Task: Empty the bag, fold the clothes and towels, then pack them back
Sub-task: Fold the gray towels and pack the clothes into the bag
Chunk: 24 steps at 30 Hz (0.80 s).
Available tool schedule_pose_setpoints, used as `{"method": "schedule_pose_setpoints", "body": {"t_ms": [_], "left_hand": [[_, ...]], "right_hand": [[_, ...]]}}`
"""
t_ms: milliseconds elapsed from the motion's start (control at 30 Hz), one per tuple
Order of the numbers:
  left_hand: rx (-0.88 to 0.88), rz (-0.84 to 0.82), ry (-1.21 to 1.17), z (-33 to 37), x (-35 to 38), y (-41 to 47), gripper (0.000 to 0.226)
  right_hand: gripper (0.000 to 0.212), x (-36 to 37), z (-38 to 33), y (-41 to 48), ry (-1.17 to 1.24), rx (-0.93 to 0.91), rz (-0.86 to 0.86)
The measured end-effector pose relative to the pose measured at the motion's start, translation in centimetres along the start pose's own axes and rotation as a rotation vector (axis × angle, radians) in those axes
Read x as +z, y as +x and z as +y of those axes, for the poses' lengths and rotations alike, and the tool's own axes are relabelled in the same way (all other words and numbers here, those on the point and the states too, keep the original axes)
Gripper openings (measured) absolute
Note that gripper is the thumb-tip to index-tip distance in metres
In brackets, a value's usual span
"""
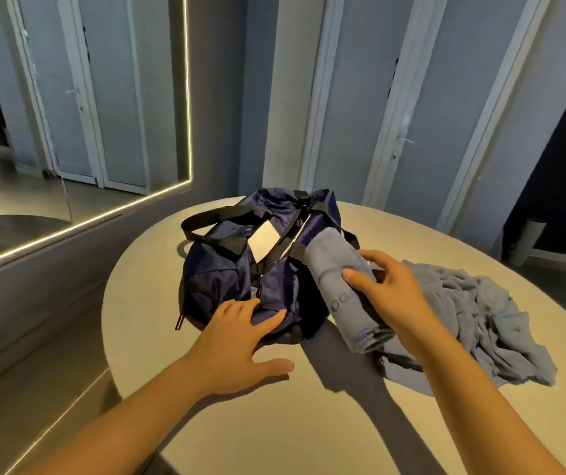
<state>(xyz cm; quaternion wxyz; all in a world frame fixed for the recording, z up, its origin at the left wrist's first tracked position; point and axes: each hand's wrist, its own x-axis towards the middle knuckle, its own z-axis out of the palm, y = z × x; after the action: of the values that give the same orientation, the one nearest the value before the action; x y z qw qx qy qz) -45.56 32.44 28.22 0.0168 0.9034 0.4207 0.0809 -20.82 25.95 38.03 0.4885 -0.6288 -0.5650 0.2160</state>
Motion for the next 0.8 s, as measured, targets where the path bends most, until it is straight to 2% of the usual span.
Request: {"method": "schedule_pose_setpoints", "body": {"t_ms": [133,267,400,467,533,600,700,733,800], "left_hand": [[0.006,0.004,-0.009,1.3,-0.2,-3.4,0.092],[-0.009,-0.042,-0.068,2.9,-0.9,-7.1,0.094],[-0.002,-0.106,-0.114,4.3,-2.3,-10.6,0.093],[0.001,-0.13,-0.169,5.1,-3.8,-11.9,0.092],[-0.036,-0.074,-0.287,5.3,-5.6,-12.1,0.084],[-0.094,0.1,-0.404,5.1,-7.9,-10.5,0.067],[-0.208,0.391,-0.265,3.5,-10.6,-4.9,0.04],[-0.265,0.404,-0.188,2.8,-11.2,-2.7,0.038],[-0.367,0.306,-0.014,1.5,-11.4,1.2,0.044]], "right_hand": [[0.029,2.7,-3.5,2.0,-0.051,-0.127,-0.071],[0.039,4.3,-4.1,2.7,-0.299,-0.16,-0.1],[0.045,3.7,-2.8,1.5,-0.619,-0.013,-0.149],[0.036,2.9,-2.1,1.0,-0.653,0.075,-0.159],[0.043,2.0,-1.9,0.6,-0.65,0.145,-0.2],[0.046,1.2,-2.0,0.1,-0.663,0.189,-0.253],[0.047,0.6,-2.1,-0.5,-0.666,0.199,-0.296],[0.049,0.5,-2.1,-0.6,-0.659,0.194,-0.305],[0.05,0.6,-2.1,-0.7,-0.636,0.187,-0.308]]}}
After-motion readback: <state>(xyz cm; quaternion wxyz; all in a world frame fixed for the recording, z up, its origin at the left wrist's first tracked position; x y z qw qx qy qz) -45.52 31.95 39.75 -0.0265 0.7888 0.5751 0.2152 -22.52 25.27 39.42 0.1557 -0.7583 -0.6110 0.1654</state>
